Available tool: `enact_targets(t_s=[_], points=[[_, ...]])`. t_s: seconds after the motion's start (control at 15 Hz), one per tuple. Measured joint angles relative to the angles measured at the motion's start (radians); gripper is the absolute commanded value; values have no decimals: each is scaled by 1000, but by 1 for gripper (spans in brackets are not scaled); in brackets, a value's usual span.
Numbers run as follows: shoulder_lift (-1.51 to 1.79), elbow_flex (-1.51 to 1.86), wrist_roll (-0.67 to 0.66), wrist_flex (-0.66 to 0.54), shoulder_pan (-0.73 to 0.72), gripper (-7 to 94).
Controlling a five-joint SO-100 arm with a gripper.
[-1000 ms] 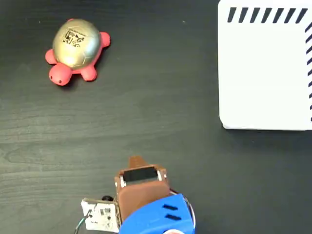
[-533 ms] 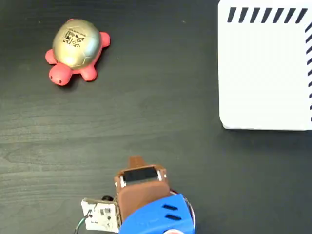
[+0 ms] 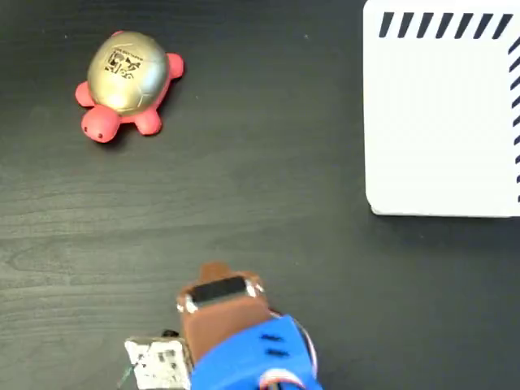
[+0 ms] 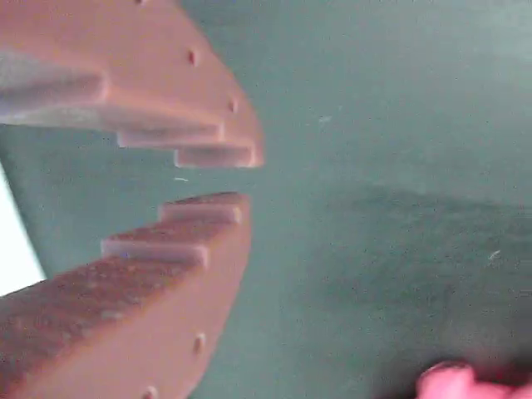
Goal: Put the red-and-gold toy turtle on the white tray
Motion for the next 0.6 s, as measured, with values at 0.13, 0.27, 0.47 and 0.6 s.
enact_targets(t_s=[0.13,0.27,0.47,0.6], points=[[-204,-87,-60,-87,5,0],[-431,-287,-143,-94,5,0],[-798,-652,-273,-38,15,0],[-1029,-907,-367,41,25,0]])
